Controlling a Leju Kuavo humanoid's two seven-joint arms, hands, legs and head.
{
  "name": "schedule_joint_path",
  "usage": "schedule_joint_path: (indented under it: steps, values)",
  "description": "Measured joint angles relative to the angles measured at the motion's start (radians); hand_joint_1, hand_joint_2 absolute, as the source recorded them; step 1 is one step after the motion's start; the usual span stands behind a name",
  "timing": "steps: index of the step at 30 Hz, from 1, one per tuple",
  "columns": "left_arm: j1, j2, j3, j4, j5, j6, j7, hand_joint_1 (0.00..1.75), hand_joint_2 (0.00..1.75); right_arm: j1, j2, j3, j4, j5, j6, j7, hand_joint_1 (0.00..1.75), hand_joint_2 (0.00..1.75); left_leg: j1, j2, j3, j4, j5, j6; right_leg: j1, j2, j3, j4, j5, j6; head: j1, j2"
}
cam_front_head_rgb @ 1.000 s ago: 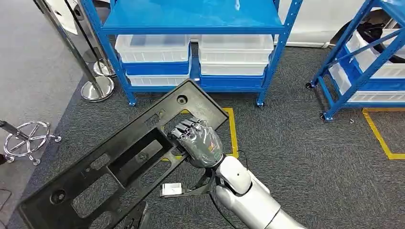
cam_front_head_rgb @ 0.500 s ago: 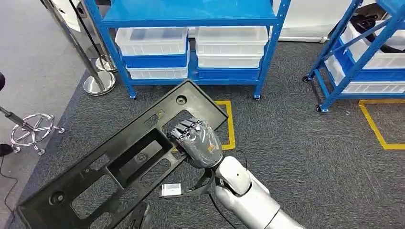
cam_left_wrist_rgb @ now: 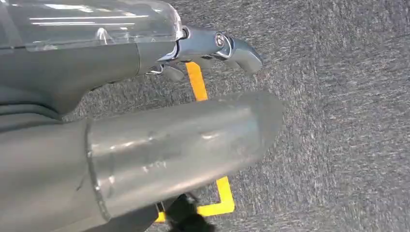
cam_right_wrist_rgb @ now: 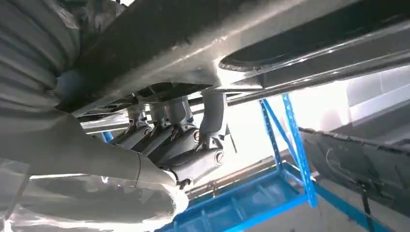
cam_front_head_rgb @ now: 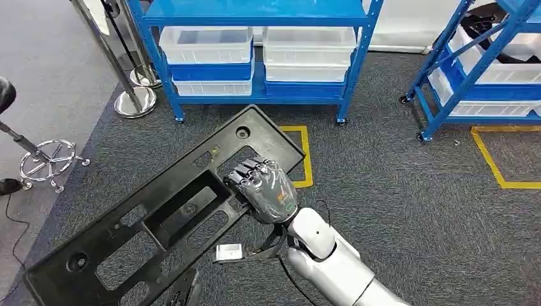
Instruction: Take the parts from the cabinet and place them on the table.
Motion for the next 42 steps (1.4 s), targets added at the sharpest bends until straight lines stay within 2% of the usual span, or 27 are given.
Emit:
schedule_joint_path:
  steps: [4,6,8,9,10,12,13,14,15,16,18,20,22,23,24,25,27,28,29,30,31,34,35,36,39,40,42]
  values:
    - [0.004,0.000,0.000,0.000,0.000,0.000,0.001,0.00,0.00,-0.002,0.000,0.000,0.002,0.000,0.000,0.001,1.75,1.75,0.005,-0.002,-0.009,-0.002,0.024,-0.029,0.000,-0.001,-0.021,-0.002,0.026,-0.037,0.001,0.000]
    - [0.005,-0.001,0.000,0.000,0.000,0.000,0.001,0.00,0.00,-0.005,0.002,0.000,0.003,0.000,0.000,0.000,1.75,1.75,0.009,-0.005,-0.039,0.065,-0.066,-0.039,-0.001,-0.004,-0.043,-0.002,0.047,-0.055,0.000,0.000]
    - [0.005,-0.001,0.000,0.000,0.000,0.000,0.001,0.00,0.00,-0.004,0.002,0.000,0.003,0.000,0.001,0.000,1.75,1.75,0.010,-0.005,-0.083,0.220,-0.172,-0.047,0.003,-0.004,-0.071,-0.002,0.068,-0.058,0.001,0.000]
    - [0.005,-0.001,0.000,0.000,0.000,0.000,0.001,0.00,0.00,-0.004,0.002,0.000,0.005,0.000,0.001,0.000,1.75,1.75,0.010,-0.005,-0.095,0.281,-0.196,-0.048,0.004,-0.004,-0.086,-0.001,0.078,-0.058,0.000,0.000]
    - [0.006,-0.001,0.000,0.000,-0.002,-0.001,0.001,0.00,0.00,-0.004,0.002,0.000,0.007,0.000,0.001,0.001,1.75,1.75,0.010,-0.005,-0.089,0.306,-0.192,-0.047,0.006,-0.004,-0.100,0.000,0.089,-0.058,0.000,0.000]
    - [0.005,-0.001,0.000,0.000,-0.002,-0.002,0.001,0.00,0.00,-0.004,0.002,0.000,0.009,0.000,0.001,0.000,1.75,1.75,0.008,-0.006,-0.017,0.234,-0.135,-0.039,0.009,-0.004,-0.125,0.002,0.107,-0.055,0.000,0.000]
    - [0.004,-0.001,-0.001,0.000,-0.003,-0.002,0.001,0.00,0.00,-0.004,0.002,0.000,0.009,0.000,0.001,0.000,1.75,1.75,0.007,-0.007,0.051,0.144,-0.105,-0.031,0.010,-0.003,-0.135,0.003,0.116,-0.054,0.000,0.000]
    - [0.000,-0.001,-0.003,0.000,-0.003,-0.002,0.001,0.00,0.00,-0.006,0.003,0.000,0.009,0.000,0.000,0.001,1.75,1.75,0.002,-0.009,0.119,0.052,-0.108,-0.019,0.009,-0.002,-0.139,0.004,0.126,-0.051,0.000,0.000]
    - [-0.003,-0.001,-0.004,0.000,-0.003,-0.002,0.001,0.00,0.00,-0.008,0.004,0.000,0.009,0.001,-0.001,0.001,1.75,1.75,-0.003,-0.009,0.161,-0.017,-0.137,-0.011,0.013,-0.002,-0.146,0.004,0.133,-0.045,0.000,0.000]
    - [-0.006,-0.001,-0.006,0.000,-0.004,-0.002,0.000,0.00,0.00,-0.009,0.005,0.000,0.009,0.003,-0.001,0.001,1.75,1.75,-0.004,-0.009,0.154,-0.014,-0.130,-0.011,0.009,-0.005,-0.145,-0.001,0.143,-0.038,0.000,0.000]
    - [-0.004,-0.001,-0.008,0.000,-0.006,-0.003,0.001,0.00,0.00,-0.011,0.005,0.000,0.009,0.003,-0.002,0.001,1.75,1.75,-0.012,-0.008,0.144,-0.024,-0.121,0.006,0.004,-0.007,-0.142,-0.011,0.160,-0.025,0.000,0.000]
    - [-0.004,-0.004,-0.009,0.000,-0.006,-0.004,0.001,0.00,0.00,-0.010,0.004,0.000,0.010,0.004,-0.003,0.000,1.75,1.75,0.000,0.001,0.147,-0.053,-0.083,0.017,0.005,-0.005,-0.147,-0.011,0.158,-0.012,0.000,0.000]
    - [-0.009,-0.006,-0.011,0.000,-0.006,-0.004,0.001,0.00,0.00,-0.013,0.003,0.000,0.012,0.006,-0.004,0.001,1.75,1.75,0.000,-0.002,0.120,-0.060,-0.056,0.036,0.006,0.000,-0.183,0.087,0.031,-0.007,0.001,0.000]
    - [-0.009,-0.006,-0.013,0.000,-0.007,-0.005,0.000,0.00,0.00,-0.012,0.003,0.000,0.015,0.006,-0.004,0.004,1.75,1.75,0.000,-0.001,0.106,-0.060,-0.046,0.032,0.004,-0.001,-0.202,0.163,-0.023,-0.004,0.002,0.000]
    - [-0.008,-0.006,-0.014,0.000,-0.006,-0.005,0.000,0.00,0.00,-0.012,0.003,0.000,0.017,0.005,-0.004,0.005,1.75,1.75,-0.001,-0.001,0.092,-0.059,-0.037,0.031,0.002,-0.001,-0.215,0.227,-0.049,-0.001,0.001,0.000]
    - [-0.007,-0.006,-0.014,0.000,-0.004,-0.005,-0.003,0.00,0.00,-0.011,0.003,0.000,0.020,-0.007,-0.003,0.003,1.75,1.75,-0.001,-0.001,0.078,-0.057,-0.030,0.029,0.001,-0.001,-0.215,0.265,-0.048,0.002,0.002,0.000]
    - [-0.007,-0.008,-0.014,0.000,0.001,0.000,-0.012,0.00,0.00,-0.010,0.003,-0.001,0.026,-0.063,0.004,-0.004,1.75,1.75,0.002,0.000,0.050,-0.049,-0.015,0.022,-0.003,-0.001,-0.159,0.222,0.010,0.005,0.001,0.000]
    - [-0.007,-0.009,-0.013,0.000,0.002,0.003,-0.016,0.00,0.00,-0.010,0.004,-0.002,0.026,-0.093,0.009,-0.010,1.75,1.75,0.003,0.000,0.037,-0.040,-0.011,0.017,-0.006,-0.002,-0.097,0.142,0.037,0.005,0.002,0.000]
    - [-0.007,-0.011,-0.014,0.000,0.003,0.004,-0.016,0.00,0.00,-0.011,0.005,-0.003,0.026,-0.106,0.010,-0.015,1.75,1.75,0.004,-0.001,0.028,-0.029,-0.008,0.013,-0.008,-0.004,-0.032,0.055,0.041,0.006,0.001,0.000]
    - [-0.007,-0.011,-0.013,0.000,0.003,0.005,-0.017,0.00,0.00,-0.013,0.007,-0.006,0.026,-0.113,0.010,-0.015,1.75,1.75,0.000,-0.001,0.014,-0.020,-0.008,0.007,-0.003,-0.004,0.007,-0.008,0.007,0.003,0.002,0.000]
    - [-0.006,-0.011,-0.013,0.000,0.003,0.006,-0.017,0.00,0.00,-0.012,0.010,-0.008,0.026,-0.114,0.010,-0.016,1.75,1.75,0.001,0.000,0.010,-0.013,-0.004,0.000,0.003,0.001,-0.005,0.003,0.015,-0.011,0.000,0.000]
    - [-0.006,-0.011,-0.013,0.000,0.003,0.011,-0.020,0.00,0.00,-0.011,0.010,-0.010,0.029,-0.116,0.010,-0.019,1.75,1.75,0.002,-0.001,0.005,-0.008,0.007,-0.017,0.003,0.001,-0.013,-0.004,0.017,-0.032,0.002,0.000]
    - [-0.005,-0.011,-0.013,0.000,0.004,0.013,-0.020,0.00,0.00,-0.012,0.011,-0.010,0.029,-0.118,0.008,-0.025,1.75,1.75,0.005,-0.003,-0.003,0.002,-0.002,-0.022,-0.002,-0.002,-0.015,-0.007,0.025,-0.043,0.002,0.000]
    - [-0.004,-0.011,-0.013,0.000,0.005,0.013,-0.022,0.00,0.00,-0.012,0.013,-0.010,0.029,-0.122,0.005,-0.028,1.75,1.75,0.006,-0.005,-0.016,0.035,-0.037,-0.028,-0.002,-0.001,-0.020,-0.007,0.030,-0.050,0.000,0.000]
    - [0.000,-0.011,-0.013,0.000,0.010,0.019,-0.025,0.00,0.00,-0.004,0.020,-0.016,0.028,-0.150,0.001,-0.040,1.75,1.75,0.009,-0.005,-0.099,0.254,-0.158,-0.041,0.003,-0.002,-0.036,-0.005,0.040,-0.057,0.000,0.000]
    - [0.002,-0.011,-0.013,0.000,0.010,0.020,-0.026,0.00,0.00,-0.001,0.020,-0.018,0.029,-0.157,0.002,-0.047,1.75,1.75,0.009,-0.005,-0.113,0.300,-0.168,-0.041,0.004,-0.002,-0.040,-0.004,0.043,-0.056,0.000,0.000]
    - [0.007,-0.011,-0.013,0.000,0.009,0.021,-0.029,0.00,0.00,0.002,0.020,-0.019,0.028,-0.167,0.010,-0.058,1.75,1.75,0.009,-0.005,-0.070,0.246,-0.122,-0.035,0.006,0.000,-0.045,-0.002,0.046,-0.055,0.000,0.000]
